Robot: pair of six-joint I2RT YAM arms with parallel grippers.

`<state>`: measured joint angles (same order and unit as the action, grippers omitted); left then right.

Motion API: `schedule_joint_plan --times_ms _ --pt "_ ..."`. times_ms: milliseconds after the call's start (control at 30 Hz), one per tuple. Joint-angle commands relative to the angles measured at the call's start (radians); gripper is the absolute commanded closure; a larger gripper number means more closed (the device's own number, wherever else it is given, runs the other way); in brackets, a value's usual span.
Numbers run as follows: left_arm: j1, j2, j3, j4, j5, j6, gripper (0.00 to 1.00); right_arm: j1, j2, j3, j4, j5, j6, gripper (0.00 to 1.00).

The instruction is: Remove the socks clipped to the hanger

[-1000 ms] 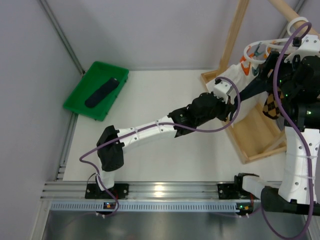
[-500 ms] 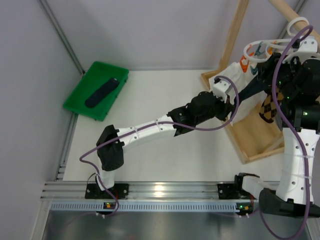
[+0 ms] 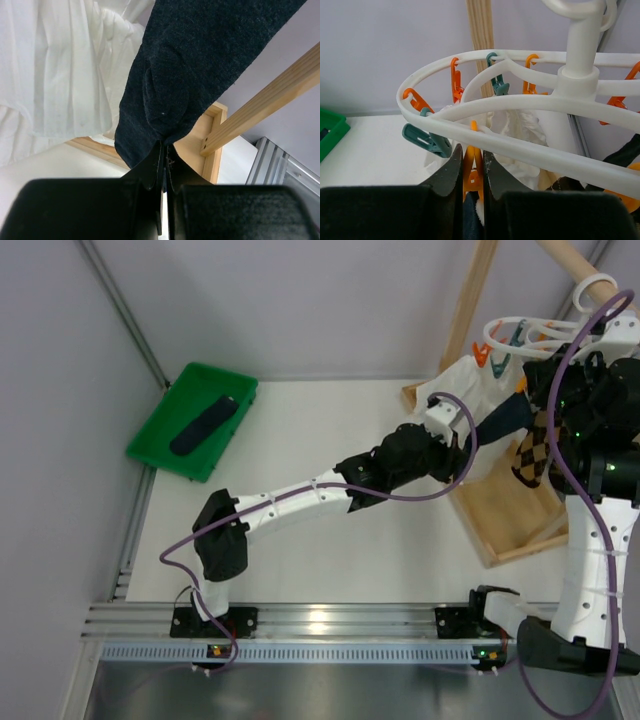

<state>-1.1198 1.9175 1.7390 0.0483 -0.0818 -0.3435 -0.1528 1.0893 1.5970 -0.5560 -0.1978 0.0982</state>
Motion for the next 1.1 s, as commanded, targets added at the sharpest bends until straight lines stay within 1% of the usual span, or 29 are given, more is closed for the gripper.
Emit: schedule_joint_plan --times_ms 0,200,300,400,433,500,533,600,633,700,733,767,800,833,900,933,1000,1067 --pt "0.009 -0.054 -0.013 0.022 0.017 -0.011 1.00 -0.010 -0.003 0.012 0.019 -0.008 0.011 1.00" --pt "0.028 -0.081 -0.032 -0.044 -0.013 -0.003 1.00 -0.010 -0.012 0.011 0.013 0.001 0.031 1.00" --pt "0.063 -0.130 -0.085 -0.109 -0.039 -0.003 1.00 -0.010 -0.014 0.003 0.007 0.015 0.043 1.00" --pt "0.133 -0.204 -0.157 -0.166 -0.064 -0.014 1.00 -0.008 -0.003 0.006 -0.015 0.017 0.047 1.00" --pt "0.182 -0.227 -0.176 -0.188 -0.085 -0.012 1.00 -0.008 0.000 0.014 -0.022 0.015 0.049 1.00" --pt "0.239 -0.293 -0.235 -0.250 -0.108 -0.008 1.00 -0.010 -0.003 0.015 -0.038 0.020 0.051 1.00" --pt "0.305 -0.314 -0.255 -0.274 -0.124 -0.002 1.00 -0.010 -0.009 0.015 -0.039 0.018 0.052 1.00" --pt "0.379 -0.366 -0.300 -0.338 -0.183 0.006 1.00 -0.008 -0.022 0.012 -0.038 0.015 0.058 1.00" --pt "0.452 -0.383 -0.314 -0.350 -0.200 0.021 1.00 -0.008 -0.023 0.014 -0.041 0.009 0.060 1.00" --pt "0.523 -0.412 -0.337 -0.369 -0.271 0.047 1.00 -0.008 -0.034 0.018 -0.045 0.001 0.060 1.00" --pt "0.585 -0.416 -0.334 -0.395 -0.300 0.072 1.00 -0.008 -0.035 0.020 -0.047 0.000 0.061 1.00" --pt "0.616 -0.417 -0.332 -0.399 -0.323 0.083 1.00 -0.007 -0.038 0.021 -0.048 -0.003 0.061 1.00" --pt "0.649 -0.414 -0.332 -0.401 -0.347 0.096 1.00 -0.008 -0.045 0.020 -0.050 -0.005 0.064 1.00" --pt "0.711 -0.410 -0.325 -0.401 -0.354 0.097 1.00 -0.008 -0.048 0.020 -0.050 -0.014 0.066 1.00" --pt "0.768 -0.382 -0.312 -0.401 -0.368 0.083 1.00 -0.008 -0.051 0.015 -0.048 -0.026 0.069 1.00" --pt "0.819 -0.365 -0.302 -0.401 -0.381 0.077 1.00 -0.007 -0.052 0.015 -0.042 -0.031 0.070 1.00" --pt "0.868 -0.304 -0.263 -0.398 -0.496 0.036 1.00 -0.007 -0.055 0.004 -0.035 -0.043 0.074 1.00" --pt "0.893 -0.228 -0.210 -0.400 -0.541 0.015 1.00 -0.008 -0.058 -0.006 -0.022 -0.054 0.083 1.00"
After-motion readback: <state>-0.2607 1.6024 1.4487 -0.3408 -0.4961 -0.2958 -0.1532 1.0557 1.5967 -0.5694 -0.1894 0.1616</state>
